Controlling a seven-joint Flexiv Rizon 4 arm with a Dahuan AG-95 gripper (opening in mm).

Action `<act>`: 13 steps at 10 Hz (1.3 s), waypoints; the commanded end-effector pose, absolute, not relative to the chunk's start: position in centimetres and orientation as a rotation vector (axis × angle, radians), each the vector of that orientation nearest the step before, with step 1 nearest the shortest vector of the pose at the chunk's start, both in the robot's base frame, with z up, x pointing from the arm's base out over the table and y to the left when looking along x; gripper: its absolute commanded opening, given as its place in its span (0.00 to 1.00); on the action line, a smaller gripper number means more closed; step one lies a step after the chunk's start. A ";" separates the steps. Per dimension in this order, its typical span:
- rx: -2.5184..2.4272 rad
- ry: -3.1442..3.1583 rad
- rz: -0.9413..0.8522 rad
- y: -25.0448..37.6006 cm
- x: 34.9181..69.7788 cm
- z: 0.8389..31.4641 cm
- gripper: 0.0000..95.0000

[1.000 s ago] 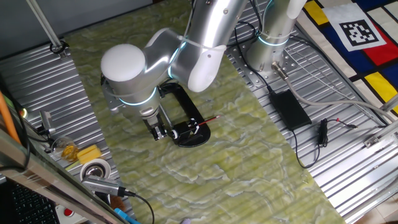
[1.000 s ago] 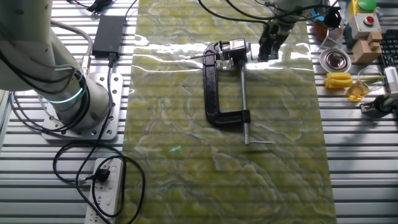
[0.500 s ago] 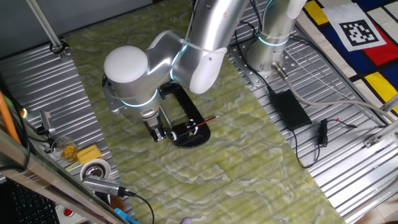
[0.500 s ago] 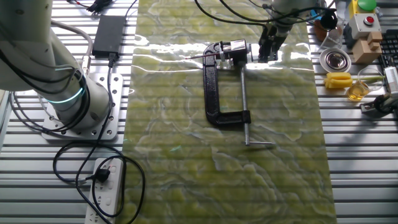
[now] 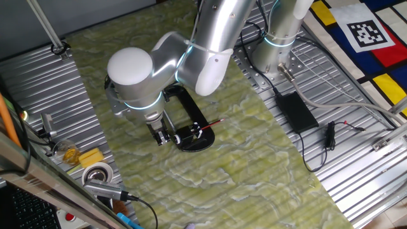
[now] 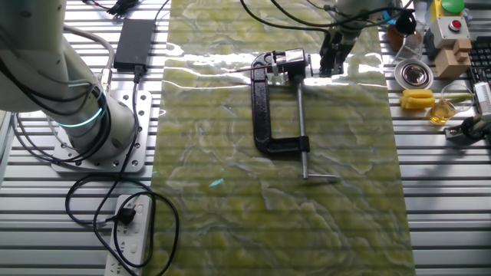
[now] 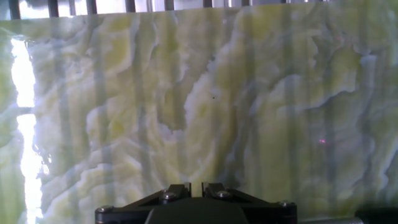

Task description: Sharpen the pencil with a pencil sharpener

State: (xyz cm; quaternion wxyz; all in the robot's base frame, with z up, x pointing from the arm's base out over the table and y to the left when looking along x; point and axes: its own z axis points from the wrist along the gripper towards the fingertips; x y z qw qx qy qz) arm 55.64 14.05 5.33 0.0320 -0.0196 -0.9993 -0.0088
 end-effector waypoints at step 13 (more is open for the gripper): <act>0.149 -3.067 -0.004 15.2 59.5 8.6 0.00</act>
